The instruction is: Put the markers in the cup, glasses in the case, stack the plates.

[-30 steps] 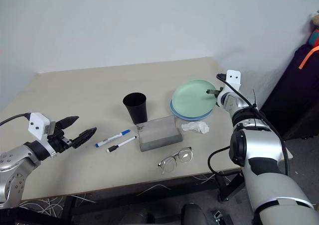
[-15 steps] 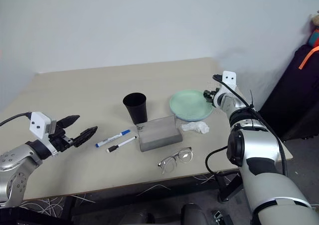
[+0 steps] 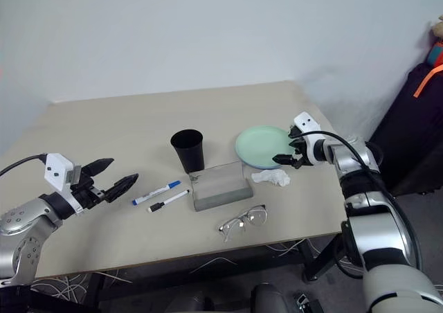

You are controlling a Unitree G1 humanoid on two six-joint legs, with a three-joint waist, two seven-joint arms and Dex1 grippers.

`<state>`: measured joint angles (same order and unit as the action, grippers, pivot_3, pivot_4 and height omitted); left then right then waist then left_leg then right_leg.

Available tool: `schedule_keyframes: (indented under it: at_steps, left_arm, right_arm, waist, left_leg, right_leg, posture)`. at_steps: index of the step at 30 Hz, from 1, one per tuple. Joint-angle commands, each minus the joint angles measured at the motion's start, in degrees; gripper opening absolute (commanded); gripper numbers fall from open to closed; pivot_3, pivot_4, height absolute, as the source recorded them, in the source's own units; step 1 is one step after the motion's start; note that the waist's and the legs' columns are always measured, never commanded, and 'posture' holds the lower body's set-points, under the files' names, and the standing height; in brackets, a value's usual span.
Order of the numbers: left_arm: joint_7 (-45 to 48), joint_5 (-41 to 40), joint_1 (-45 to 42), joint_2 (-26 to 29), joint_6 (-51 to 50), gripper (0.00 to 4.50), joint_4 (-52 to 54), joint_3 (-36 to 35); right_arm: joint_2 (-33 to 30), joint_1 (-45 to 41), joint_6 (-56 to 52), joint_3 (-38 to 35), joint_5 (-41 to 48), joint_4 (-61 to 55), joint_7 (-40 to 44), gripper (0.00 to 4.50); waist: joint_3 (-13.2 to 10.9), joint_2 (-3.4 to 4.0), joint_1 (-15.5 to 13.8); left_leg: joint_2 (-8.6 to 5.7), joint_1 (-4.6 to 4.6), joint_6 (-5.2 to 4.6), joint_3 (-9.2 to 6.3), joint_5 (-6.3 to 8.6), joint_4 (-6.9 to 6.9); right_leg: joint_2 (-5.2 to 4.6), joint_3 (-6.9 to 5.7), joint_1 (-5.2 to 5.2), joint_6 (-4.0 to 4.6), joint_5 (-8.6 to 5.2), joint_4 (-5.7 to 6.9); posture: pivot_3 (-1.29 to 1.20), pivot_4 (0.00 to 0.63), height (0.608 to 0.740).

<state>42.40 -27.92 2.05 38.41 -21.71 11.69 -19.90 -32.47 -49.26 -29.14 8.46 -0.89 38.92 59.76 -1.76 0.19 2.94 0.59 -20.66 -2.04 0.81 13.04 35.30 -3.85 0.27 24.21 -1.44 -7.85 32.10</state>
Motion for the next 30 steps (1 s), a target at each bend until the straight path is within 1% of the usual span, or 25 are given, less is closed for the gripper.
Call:
schedule_keyframes:
  at_steps: [1, 4, 8, 19, 28, 29, 30]
  left_arm:
    - [-0.1, -0.3, -0.8, 0.2, 0.5, 4.5, 1.4, -0.5]
    - [-0.2, -0.3, -0.6, 0.1, 0.5, 4.5, 1.6, -0.5]
    - [-0.2, -0.3, -0.4, 0.0, 0.6, 4.5, 1.7, -0.4]
    - [-0.1, -0.2, -1.1, 0.3, 0.5, 4.5, 1.5, -0.2]
    - [-0.5, -0.2, -0.6, 0.1, 0.4, 4.5, 2.1, -0.3]
    - [-0.5, -0.2, -0.5, 0.1, 0.4, 4.5, 2.2, -0.4]
    - [-0.6, -0.2, -0.4, 0.0, 0.4, 4.5, 2.3, -0.4]
  right_arm:
    - [-1.7, 1.6, -3.3, 0.8, 1.2, -7.6, 3.0, 4.48]
    - [-2.4, 4.2, -5.8, 1.7, 1.5, -11.2, 4.3, 4.48]
    - [-1.9, 5.7, -6.6, 2.9, 0.8, -11.6, 3.4, 4.48]
    - [3.2, 3.7, -4.1, 3.0, 0.5, -4.1, -1.4, 4.48]
    - [4.9, 2.7, -0.3, 4.2, -0.9, 1.2, -2.8, 4.48]
    - [5.0, 2.6, 0.0, 4.3, -1.0, 1.6, -2.8, 4.1]
    - [5.0, 2.6, 0.3, 4.4, -1.1, 2.0, -2.7, 3.92]
  waist:
    - [0.0, -0.02, 0.0]
    - [0.0, -0.06, 0.0]
    - [0.0, -0.07, 0.0]
    - [0.0, -0.11, -0.1]
    - [0.0, -0.12, -0.1]
    - [0.0, -0.12, 0.0]
    - [0.0, -0.12, 0.0]
  left_leg:
    - [0.02, 0.01, 0.01, 0.02, 0.01, 0.01]
    - [0.04, 0.02, 0.21, 0.03, 0.12, 0.04]
    - [0.04, -0.03, 0.22, 0.07, 0.13, 0.14]
    - [0.06, -0.04, 0.23, 0.1, 0.13, 0.29]
    - [0.05, -0.06, 0.23, 0.09, 0.14, 0.29]
    - [0.05, -0.06, 0.23, 0.09, 0.14, 0.29]
    - [0.06, -0.06, 0.23, 0.09, 0.13, 0.29]
  right_leg:
    - [0.0, -0.01, 0.0, 0.0, 0.0, 0.0]
    - [0.0, -0.04, 0.01, 0.0, 0.0, 0.01]
    - [-0.01, -0.04, 0.02, 0.0, 0.0, 0.0]
    - [-0.01, -0.07, -0.01, 0.0, 0.0, 0.0]
    - [0.0, -0.06, -0.01, 0.0, 0.0, 0.0]
    - [0.0, -0.06, -0.01, 0.0, 0.0, 0.0]
    - [0.0, -0.06, -0.01, 0.0, 0.0, 0.0]
  posture:
    - [0.0, 0.0, 0.727]
    - [0.0, 0.0, 0.727]
    - [0.0, 0.0, 0.727]
    - [0.0, 0.0, 0.727]
    - [0.0, 0.0, 0.727]
    - [0.0, 0.0, 0.727]
    - [0.0, 0.0, 0.727]
